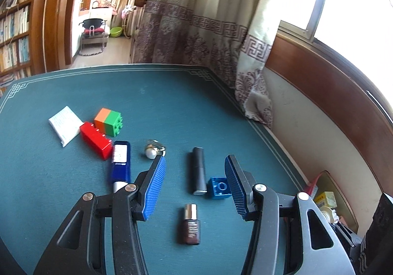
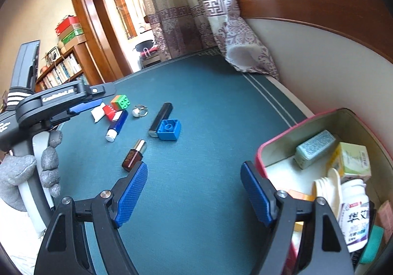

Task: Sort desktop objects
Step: 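Withdraw both open tools from the tin box toward the table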

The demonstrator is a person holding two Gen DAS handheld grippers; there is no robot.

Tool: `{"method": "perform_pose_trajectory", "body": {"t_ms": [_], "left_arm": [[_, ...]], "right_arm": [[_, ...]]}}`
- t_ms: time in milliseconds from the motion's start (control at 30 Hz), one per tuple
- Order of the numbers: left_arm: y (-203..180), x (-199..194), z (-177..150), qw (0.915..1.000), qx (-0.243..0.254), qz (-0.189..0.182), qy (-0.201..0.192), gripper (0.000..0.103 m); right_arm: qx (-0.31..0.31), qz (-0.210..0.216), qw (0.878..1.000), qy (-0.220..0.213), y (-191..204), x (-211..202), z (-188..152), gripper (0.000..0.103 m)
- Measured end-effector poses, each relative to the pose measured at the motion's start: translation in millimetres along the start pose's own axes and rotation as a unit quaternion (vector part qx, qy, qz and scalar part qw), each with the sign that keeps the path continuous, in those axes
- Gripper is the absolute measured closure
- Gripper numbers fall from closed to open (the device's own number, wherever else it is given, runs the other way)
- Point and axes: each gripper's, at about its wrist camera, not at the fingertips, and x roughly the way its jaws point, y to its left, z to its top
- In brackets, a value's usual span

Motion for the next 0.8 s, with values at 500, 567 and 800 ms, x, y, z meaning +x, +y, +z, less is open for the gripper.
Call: {"method": "perform_pose_trajectory", "body": {"t_ms": [500,567,800], "left_arm": [[-0.3,54.8,-46.7,0.9924,0.048,0.027,0.11,0.049],[-1.5,58.7,-53.0,0.991,0.052,0.028,0.12,0.049],[-7.2,60.4,-62.6,0.9894,0.079,0.035,0.117,0.05]], "right_arm": [[-0.022,0.006,0.999,0.026,16.9,30.9,0.0,0.022],[-0.029,0.002,0.999,0.026,18.5,33.2,0.3,0.022],[-0.04,-0.011,0.999,0.027,21.3,39.4,5.3,0.022]]}}
